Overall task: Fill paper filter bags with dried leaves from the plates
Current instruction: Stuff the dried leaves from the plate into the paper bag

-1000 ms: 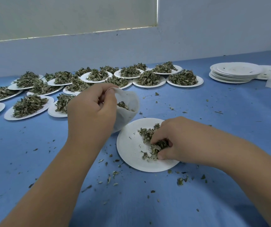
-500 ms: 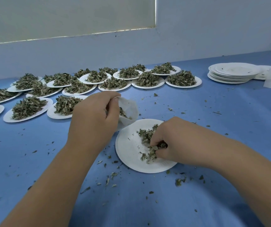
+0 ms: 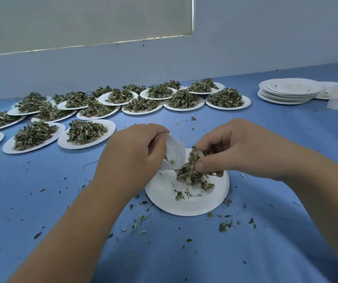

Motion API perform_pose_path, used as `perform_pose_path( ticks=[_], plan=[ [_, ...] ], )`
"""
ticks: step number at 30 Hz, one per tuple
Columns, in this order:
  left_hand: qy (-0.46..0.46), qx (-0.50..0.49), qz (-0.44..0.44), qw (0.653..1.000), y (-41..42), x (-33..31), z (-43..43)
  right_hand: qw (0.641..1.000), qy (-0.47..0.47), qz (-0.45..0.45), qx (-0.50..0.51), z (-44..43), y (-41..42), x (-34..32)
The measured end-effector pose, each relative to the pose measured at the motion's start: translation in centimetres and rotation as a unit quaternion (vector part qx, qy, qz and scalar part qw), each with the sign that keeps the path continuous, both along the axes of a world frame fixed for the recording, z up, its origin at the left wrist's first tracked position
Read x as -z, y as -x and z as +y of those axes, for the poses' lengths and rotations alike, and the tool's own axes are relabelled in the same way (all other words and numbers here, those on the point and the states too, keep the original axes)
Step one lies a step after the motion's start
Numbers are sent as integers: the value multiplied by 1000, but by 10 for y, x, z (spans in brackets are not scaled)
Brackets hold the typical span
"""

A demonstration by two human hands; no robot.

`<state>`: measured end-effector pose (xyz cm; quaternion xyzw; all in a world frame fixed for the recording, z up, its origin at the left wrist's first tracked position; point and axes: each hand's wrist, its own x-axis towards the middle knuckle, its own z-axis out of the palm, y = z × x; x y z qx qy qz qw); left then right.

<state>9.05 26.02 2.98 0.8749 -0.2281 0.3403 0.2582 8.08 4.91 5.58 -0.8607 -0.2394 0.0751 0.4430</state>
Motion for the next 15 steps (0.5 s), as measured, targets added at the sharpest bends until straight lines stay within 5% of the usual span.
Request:
perform_pose_path(
  ticks=[5,15],
  plan=[
    [2,9,3,1000,3,1,-5,998,-20,-21,60,11,2,4],
    [-1,14,45,999,10,3,-19,971,107,-128,171,32,7,18]
  ],
)
